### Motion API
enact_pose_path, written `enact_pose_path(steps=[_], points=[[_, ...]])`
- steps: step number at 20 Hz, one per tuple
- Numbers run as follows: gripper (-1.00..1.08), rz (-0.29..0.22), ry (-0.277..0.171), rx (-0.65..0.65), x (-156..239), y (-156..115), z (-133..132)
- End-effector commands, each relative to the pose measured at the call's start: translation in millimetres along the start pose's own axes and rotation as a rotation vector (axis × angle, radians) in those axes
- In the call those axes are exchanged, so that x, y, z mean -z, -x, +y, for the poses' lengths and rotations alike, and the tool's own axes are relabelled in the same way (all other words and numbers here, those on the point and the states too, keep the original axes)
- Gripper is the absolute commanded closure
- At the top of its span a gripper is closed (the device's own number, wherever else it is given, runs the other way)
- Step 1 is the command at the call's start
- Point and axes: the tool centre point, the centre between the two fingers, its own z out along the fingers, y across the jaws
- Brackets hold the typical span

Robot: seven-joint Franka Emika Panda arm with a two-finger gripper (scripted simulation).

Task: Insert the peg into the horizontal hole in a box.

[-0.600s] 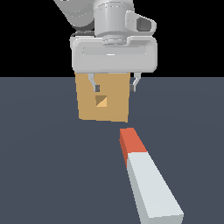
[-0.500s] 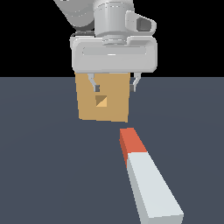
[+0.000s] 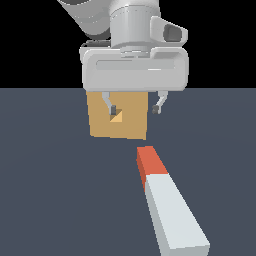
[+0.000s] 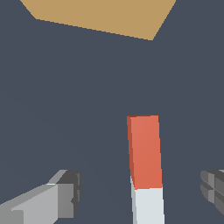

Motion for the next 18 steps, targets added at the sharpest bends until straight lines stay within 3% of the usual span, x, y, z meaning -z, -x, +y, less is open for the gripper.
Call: enact_pose_path(steps=[1, 11, 18], points=[[-0.92, 0.001, -0.002, 0.006, -10, 15, 3], [-0.92, 0.009, -0.008, 0.044, -57, 89, 26], [-0.92, 0.012, -0.010, 0.059, -76, 117, 37]])
